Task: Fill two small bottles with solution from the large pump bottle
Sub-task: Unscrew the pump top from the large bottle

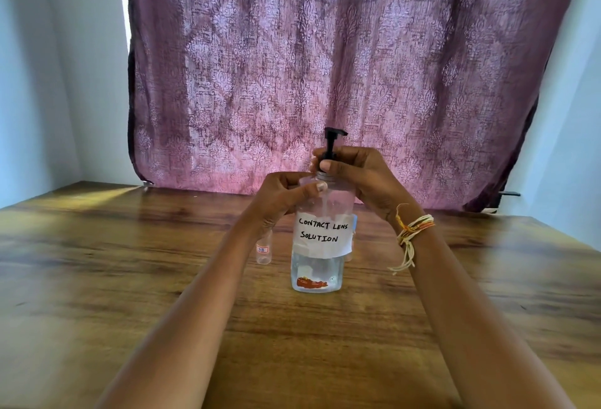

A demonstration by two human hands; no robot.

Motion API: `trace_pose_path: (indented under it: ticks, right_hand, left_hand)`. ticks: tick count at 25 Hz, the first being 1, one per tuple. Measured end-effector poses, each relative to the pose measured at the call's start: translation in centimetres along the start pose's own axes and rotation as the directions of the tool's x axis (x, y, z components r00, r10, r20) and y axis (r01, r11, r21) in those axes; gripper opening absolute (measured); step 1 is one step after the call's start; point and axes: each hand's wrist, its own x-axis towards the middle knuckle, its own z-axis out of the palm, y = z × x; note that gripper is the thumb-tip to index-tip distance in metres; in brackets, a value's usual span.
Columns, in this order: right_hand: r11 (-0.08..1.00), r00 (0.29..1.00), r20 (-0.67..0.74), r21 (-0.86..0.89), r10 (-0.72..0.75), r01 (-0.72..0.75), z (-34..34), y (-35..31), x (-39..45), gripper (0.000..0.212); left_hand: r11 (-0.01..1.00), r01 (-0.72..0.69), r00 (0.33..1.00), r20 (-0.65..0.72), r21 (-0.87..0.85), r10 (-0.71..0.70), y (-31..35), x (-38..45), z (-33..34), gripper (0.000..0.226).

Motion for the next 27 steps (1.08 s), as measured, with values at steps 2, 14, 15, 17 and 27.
trace_pose_path:
  ticks: [2, 14, 15, 17, 27]
  right_hand:
    - [0.998, 0.992, -0.116, -0.022, -0.057, 0.055, 0.3, 0.1, 0.1, 0.02]
    - [0.997, 0.983, -0.175, -0.066, -0.061, 0.05, 0.7, -0.2, 0.0, 0.04]
    - [0.995, 0.978, -0.198, -0.086, -0.069, 0.053, 0.9, -0.2, 0.0, 0.04]
    - [0.997, 0.975, -0.212, -0.052, -0.059, 0.049, 0.9, -0.3, -0.1, 0.039]
    - [0.997, 0.985, -0.161, -0.05, -0.059, 0.051, 1.2, -0.5, -0.3, 0.048]
  left_hand:
    - [1.0, 0.009, 1.0, 0.008, -0.024, -0.008, 0.1, 0.0, -0.2, 0.018]
    - [1.0, 0.009, 1.0, 0.016, -0.02, -0.009, 0.3, 0.0, -0.2, 0.034]
    - [1.0, 0.008, 1.0, 0.015, -0.016, -0.008, 0.3, 0.0, -0.3, 0.034]
    - [1.0, 0.006, 1.0, 0.01, -0.005, -0.006, 0.3, 0.0, -0.3, 0.035]
    - [1.0, 0.005, 1.0, 0.011, -0.006, -0.005, 0.3, 0.0, -0.2, 0.036]
